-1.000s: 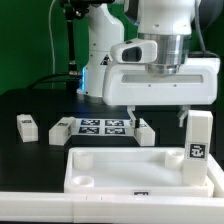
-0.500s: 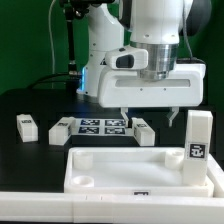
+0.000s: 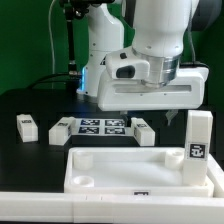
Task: Assemble desk
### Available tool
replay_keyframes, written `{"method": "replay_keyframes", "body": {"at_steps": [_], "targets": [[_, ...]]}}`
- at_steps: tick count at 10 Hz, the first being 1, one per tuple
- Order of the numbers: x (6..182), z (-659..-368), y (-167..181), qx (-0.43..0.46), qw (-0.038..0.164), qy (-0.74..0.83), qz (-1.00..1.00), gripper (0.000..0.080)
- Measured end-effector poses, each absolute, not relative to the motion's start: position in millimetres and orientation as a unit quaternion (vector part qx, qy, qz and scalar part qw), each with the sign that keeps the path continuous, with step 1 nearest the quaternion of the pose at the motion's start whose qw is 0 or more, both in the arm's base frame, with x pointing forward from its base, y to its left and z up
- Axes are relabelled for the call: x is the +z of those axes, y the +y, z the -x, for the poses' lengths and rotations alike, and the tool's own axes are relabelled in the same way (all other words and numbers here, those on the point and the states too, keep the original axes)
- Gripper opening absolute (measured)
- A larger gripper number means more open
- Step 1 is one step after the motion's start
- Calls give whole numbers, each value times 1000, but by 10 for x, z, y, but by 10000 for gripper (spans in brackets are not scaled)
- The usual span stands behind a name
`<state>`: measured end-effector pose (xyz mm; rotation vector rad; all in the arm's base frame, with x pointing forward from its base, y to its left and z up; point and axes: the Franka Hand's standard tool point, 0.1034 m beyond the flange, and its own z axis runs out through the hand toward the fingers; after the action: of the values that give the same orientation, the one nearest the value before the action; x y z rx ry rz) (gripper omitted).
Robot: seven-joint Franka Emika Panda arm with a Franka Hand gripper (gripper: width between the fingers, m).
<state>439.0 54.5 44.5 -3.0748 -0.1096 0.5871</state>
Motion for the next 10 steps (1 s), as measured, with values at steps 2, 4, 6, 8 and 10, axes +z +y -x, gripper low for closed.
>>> {"method": "replay_keyframes", "body": {"at_steps": [2, 4, 6, 8, 10], "targets": [[419, -4411, 523, 234, 5, -31, 972, 649], [428, -4366, 518, 307, 4, -29, 951, 649], [432, -4366, 504, 364, -1, -21, 931, 649], [386, -4361, 498, 426, -3, -19, 905, 649], [386, -4289, 499, 475, -5, -19, 880, 649]]}}
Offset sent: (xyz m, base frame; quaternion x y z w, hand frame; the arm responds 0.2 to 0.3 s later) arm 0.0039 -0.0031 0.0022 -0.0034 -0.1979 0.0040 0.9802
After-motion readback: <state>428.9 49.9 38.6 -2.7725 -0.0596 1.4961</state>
